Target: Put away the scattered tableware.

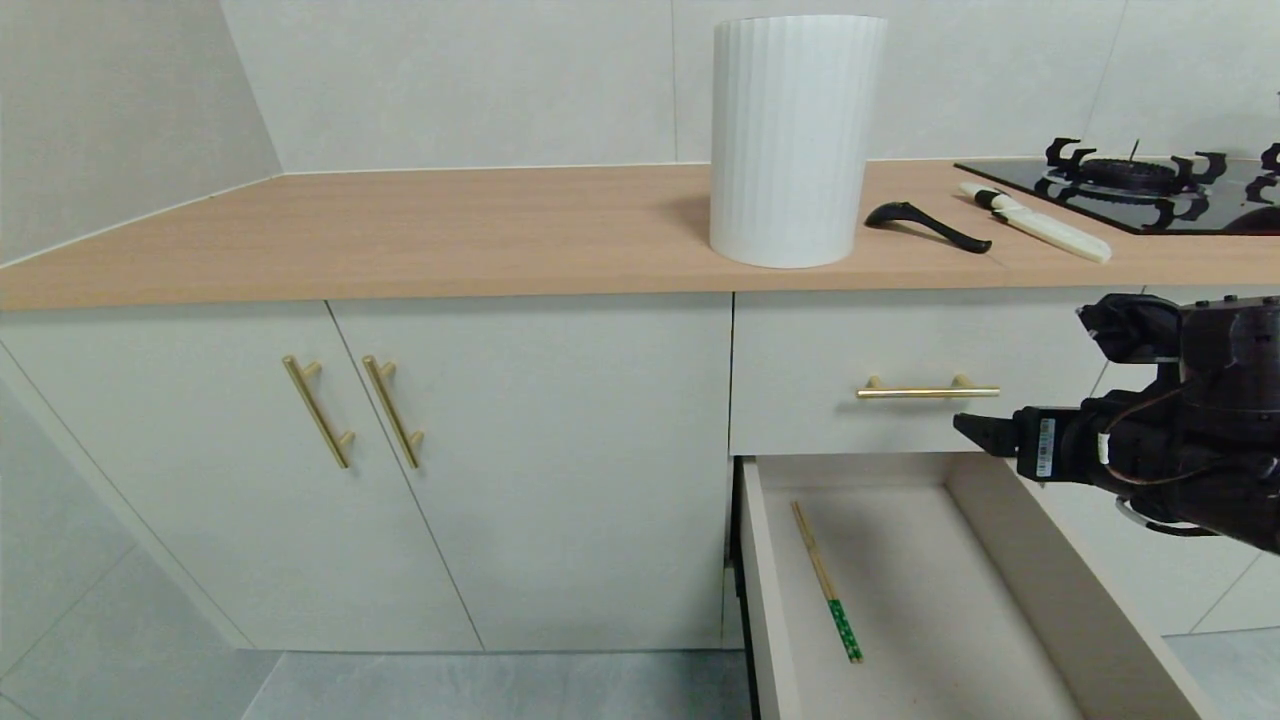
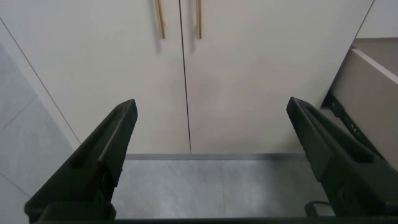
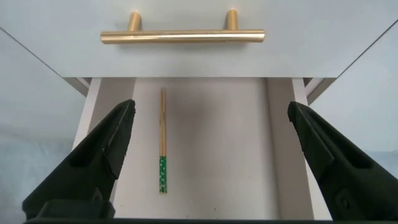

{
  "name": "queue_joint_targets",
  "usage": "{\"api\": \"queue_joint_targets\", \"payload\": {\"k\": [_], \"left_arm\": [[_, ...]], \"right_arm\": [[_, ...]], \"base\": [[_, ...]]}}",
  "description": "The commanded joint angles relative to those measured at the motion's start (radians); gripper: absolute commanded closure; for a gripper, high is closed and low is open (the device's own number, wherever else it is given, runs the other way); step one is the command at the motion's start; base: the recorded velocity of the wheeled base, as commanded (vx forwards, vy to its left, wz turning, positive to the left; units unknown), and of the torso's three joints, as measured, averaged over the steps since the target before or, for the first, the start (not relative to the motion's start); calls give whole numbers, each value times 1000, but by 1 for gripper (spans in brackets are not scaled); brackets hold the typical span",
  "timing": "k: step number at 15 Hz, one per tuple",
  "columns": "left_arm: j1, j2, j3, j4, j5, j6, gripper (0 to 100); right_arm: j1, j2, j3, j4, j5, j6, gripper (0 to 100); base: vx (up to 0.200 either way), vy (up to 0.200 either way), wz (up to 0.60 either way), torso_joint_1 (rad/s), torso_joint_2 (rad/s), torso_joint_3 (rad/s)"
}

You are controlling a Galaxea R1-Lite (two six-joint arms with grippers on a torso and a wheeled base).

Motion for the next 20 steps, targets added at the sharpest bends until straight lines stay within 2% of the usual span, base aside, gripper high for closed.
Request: {"api": "queue_joint_targets", "payload": {"k": [1, 6, 20], "left_arm": [[0, 0, 0, 0, 1, 0, 0], [0, 0, 0, 0, 1, 0, 0], [0, 0, 0, 0, 1, 0, 0]], "right_arm": [[1, -7, 2, -1, -1, 0, 0], [1, -6, 5, -2, -1, 0, 0], [2, 16, 5, -2, 0, 0, 0]], "base": [[0, 0, 0, 0, 0, 0], [0, 0, 0, 69, -207, -210], [0, 0, 0, 175, -496, -292]]}}
